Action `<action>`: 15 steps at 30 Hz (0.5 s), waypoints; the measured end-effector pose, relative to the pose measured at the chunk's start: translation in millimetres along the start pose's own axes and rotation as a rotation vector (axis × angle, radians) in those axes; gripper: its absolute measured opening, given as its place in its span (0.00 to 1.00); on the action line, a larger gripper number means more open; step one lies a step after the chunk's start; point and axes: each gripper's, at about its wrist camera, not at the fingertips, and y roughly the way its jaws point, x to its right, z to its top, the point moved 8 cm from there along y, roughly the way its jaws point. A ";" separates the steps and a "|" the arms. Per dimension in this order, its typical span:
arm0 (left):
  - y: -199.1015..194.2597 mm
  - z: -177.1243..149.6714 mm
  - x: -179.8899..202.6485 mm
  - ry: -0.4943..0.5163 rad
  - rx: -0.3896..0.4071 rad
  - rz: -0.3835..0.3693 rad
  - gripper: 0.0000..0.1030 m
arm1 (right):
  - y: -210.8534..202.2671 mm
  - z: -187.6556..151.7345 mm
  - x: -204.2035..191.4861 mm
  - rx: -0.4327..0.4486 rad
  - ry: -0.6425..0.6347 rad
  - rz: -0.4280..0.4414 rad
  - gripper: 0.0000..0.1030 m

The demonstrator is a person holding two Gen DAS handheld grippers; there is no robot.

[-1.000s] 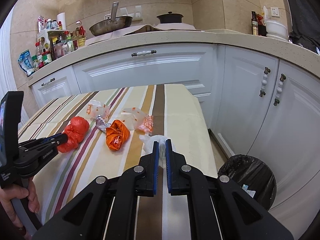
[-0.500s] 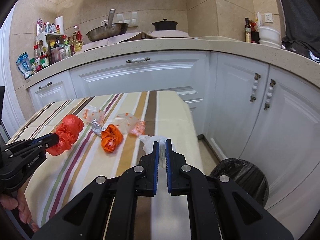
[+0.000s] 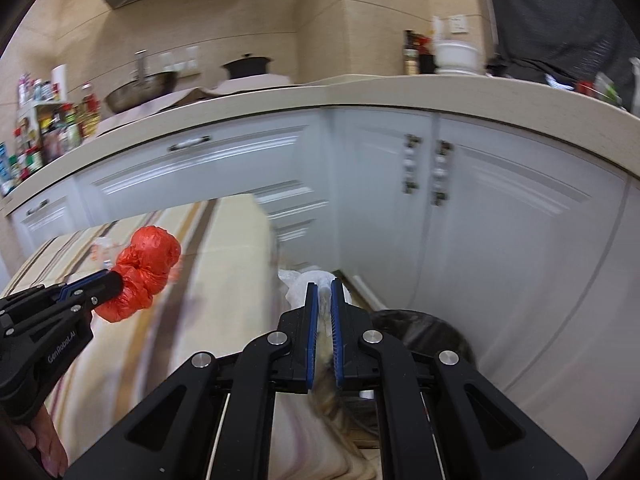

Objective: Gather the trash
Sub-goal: 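Carry the red and white bags over the bin and open both tools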

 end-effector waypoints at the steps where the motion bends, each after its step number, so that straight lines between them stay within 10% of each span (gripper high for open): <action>1: 3.0 1.1 9.1 0.007 -0.005 -0.014 0.06 | 0.5 0.0 10.0 0.002 0.010 -0.015 0.07; 15: 63.3 5.1 123.8 0.114 -0.065 -0.112 0.06 | 26.5 -9.3 99.9 -0.019 0.093 -0.132 0.07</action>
